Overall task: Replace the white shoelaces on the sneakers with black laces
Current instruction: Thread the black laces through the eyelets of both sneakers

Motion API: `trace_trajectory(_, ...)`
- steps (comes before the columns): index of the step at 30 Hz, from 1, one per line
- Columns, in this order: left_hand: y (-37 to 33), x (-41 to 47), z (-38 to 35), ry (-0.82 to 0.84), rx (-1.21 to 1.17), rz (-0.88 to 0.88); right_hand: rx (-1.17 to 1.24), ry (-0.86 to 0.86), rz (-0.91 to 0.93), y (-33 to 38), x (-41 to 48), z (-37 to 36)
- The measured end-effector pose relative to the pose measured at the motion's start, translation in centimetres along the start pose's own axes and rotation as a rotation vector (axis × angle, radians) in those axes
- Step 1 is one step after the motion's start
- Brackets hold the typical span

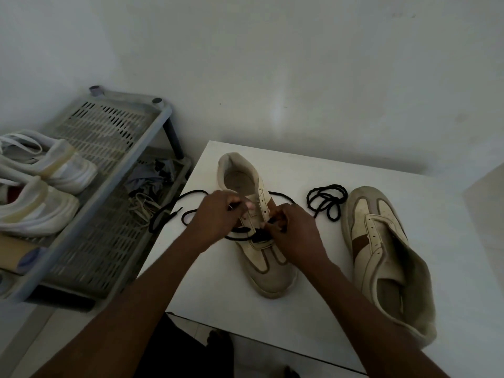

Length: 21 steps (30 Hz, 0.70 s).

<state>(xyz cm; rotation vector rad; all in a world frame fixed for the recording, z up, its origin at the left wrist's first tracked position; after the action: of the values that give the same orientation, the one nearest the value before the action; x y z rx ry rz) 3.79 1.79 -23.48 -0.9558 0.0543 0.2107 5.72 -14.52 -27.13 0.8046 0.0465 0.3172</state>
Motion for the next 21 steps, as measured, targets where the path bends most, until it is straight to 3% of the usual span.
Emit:
trace_trajectory(2,-0.6,-0.2,-1.0,0.020,0.247,-0.091,-0.049,-0.027,0.006,0.2,-0.2,-0.3)
trace_trajectory(4,-0.7,-0.1,-1.3,0.007,0.305,-0.116,-0.066,-0.037,0.014,0.5,-0.1,-0.2)
trace_trajectory(9,-1.3,-0.1,-0.1,-0.162,0.313,-0.198,-0.180,-0.015,0.167,1.8,0.3,0.8)
trace_trajectory(14,-0.7,0.2,3.4,-0.375,0.235,-0.110,-0.294,0.179,0.246,1.9,0.5,0.7)
trace_trajectory(17,0.1,-0.1,6.5,-0.567,0.230,-0.039,-0.053,0.271,0.149,1.9,0.4,0.6)
trace_trajectory(19,1.4,-0.1,8.4,-0.666,0.208,0.000,0.103,0.185,0.026,1.4,0.6,1.3)
trace_trajectory(21,2.3,-0.1,9.2,-0.671,0.161,0.002,0.007,0.083,-0.035,0.6,0.8,1.6)
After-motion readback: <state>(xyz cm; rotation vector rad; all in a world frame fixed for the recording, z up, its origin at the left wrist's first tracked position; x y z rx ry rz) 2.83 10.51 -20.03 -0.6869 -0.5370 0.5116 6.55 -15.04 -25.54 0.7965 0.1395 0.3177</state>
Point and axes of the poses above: each hand's wrist, its own x-axis towards the middle knuckle, its own z-axis out of the back of the hand, y = z × x, the point moved 8 cm from there along x, towards the middle knuckle, and after that the axes turned 4 degrees about z, right-handed, at the moved point
